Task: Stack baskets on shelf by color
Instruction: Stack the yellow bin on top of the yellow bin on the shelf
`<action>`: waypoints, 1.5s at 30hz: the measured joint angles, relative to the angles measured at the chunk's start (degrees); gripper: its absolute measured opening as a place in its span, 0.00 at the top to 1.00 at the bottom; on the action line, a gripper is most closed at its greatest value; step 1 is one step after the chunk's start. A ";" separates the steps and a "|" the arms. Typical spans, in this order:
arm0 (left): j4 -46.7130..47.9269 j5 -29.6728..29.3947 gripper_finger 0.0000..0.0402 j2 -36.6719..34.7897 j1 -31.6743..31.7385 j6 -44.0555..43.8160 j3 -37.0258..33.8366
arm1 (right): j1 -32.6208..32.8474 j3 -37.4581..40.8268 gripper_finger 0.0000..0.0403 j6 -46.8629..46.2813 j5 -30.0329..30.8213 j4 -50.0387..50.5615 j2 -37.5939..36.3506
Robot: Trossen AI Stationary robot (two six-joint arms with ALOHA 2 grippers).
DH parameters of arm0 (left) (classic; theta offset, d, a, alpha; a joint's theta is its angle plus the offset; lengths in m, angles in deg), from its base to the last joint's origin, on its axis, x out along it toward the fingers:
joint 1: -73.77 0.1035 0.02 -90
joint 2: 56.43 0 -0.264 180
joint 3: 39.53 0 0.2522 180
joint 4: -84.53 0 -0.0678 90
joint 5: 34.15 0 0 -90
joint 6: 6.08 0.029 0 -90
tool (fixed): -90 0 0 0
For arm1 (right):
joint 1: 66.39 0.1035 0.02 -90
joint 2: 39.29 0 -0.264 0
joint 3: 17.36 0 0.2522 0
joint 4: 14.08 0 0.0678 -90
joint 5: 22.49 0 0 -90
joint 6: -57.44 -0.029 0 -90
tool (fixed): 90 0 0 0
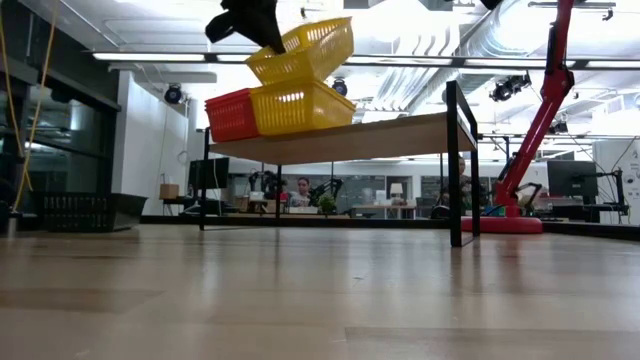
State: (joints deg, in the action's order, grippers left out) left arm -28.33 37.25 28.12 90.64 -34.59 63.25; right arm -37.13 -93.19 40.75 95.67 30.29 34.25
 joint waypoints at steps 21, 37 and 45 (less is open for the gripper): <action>0.40 -0.02 0.62 -0.68 0.00 2.12 1.58 | 0.00 -0.01 1.00 -1.07 -0.15 0.04 0.00; -16.37 -10.92 0.99 -3.19 -2.62 16.34 -8.83 | 0.00 0.00 1.00 -1.31 -0.76 0.04 0.00; -35.82 -4.96 1.00 -10.98 0.05 17.13 -22.75 | 0.00 0.00 1.00 -1.07 -0.76 0.42 0.00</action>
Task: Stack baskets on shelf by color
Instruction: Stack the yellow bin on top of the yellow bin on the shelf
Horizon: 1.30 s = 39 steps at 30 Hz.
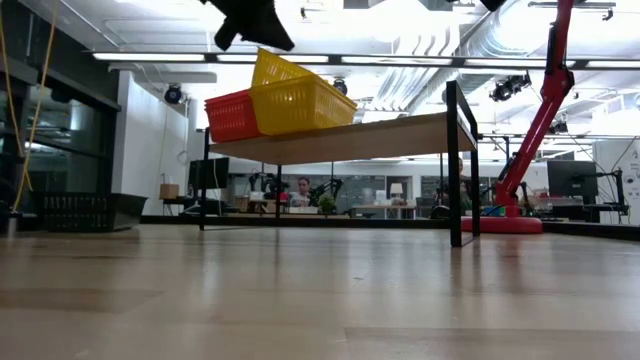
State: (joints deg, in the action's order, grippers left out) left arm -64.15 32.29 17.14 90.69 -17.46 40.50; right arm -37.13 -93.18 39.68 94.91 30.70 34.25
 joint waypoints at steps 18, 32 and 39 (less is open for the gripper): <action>-17.67 8.74 1.00 -3.70 4.31 -1.95 -13.74 | 0.00 0.00 1.00 -0.24 0.04 -0.19 0.00; -15.88 7.54 1.00 -3.73 4.49 -1.94 -13.73 | 0.00 0.00 1.00 -0.31 0.09 -0.39 0.00; -15.54 6.44 1.00 -3.73 4.49 -1.92 -13.73 | 0.00 0.00 1.00 -0.28 0.09 -0.39 0.00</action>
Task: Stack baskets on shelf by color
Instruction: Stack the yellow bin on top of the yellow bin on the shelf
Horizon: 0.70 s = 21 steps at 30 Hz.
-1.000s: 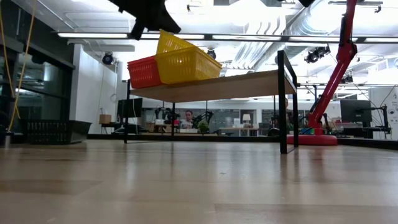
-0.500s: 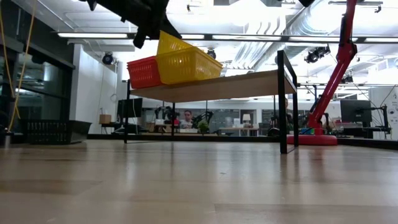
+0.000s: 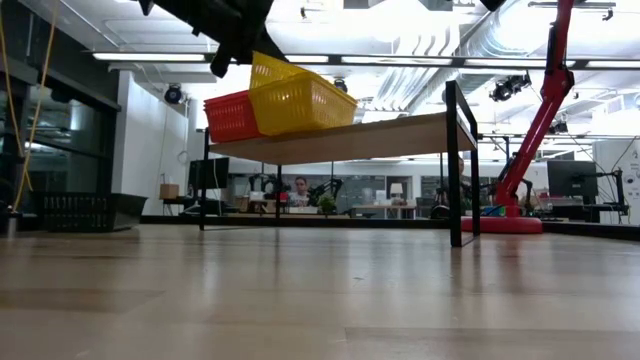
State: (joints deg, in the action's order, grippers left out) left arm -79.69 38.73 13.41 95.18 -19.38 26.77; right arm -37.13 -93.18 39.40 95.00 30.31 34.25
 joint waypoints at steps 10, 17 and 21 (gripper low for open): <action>0.78 1.04 1.00 -4.23 -1.08 3.08 2.74 | 0.00 0.00 1.00 0.04 0.03 -0.02 0.00; 11.65 1.82 0.97 -6.62 -5.42 8.27 6.87 | -0.02 0.00 1.00 0.43 1.26 -0.04 -0.02; 18.85 0.26 0.90 -5.20 -10.58 11.82 10.15 | -0.02 0.00 1.00 0.50 1.33 -0.02 -0.02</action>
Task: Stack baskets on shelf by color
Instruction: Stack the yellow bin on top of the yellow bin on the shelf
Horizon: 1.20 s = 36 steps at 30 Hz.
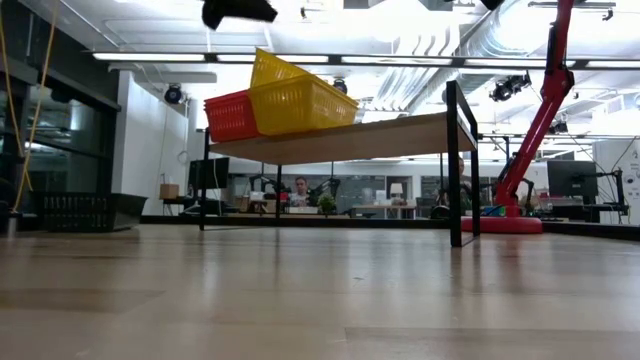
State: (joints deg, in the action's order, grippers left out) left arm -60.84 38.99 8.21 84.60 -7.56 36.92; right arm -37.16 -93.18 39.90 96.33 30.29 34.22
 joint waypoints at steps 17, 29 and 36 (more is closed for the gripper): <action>20.55 -32.74 0.48 19.20 -21.96 26.02 10.14 | 0.00 0.00 1.00 -0.44 0.00 0.00 0.00; 20.51 -44.32 0.48 24.77 -19.82 37.71 11.73 | 0.00 0.00 1.00 -0.44 -0.04 0.09 0.00; 24.05 -43.40 0.55 24.39 -17.44 36.82 11.73 | 0.00 0.00 1.00 -0.51 -0.07 0.07 0.00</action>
State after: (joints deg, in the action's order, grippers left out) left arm -36.79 -4.41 32.60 67.16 29.26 48.65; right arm -37.16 -93.18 39.39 96.26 30.35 34.22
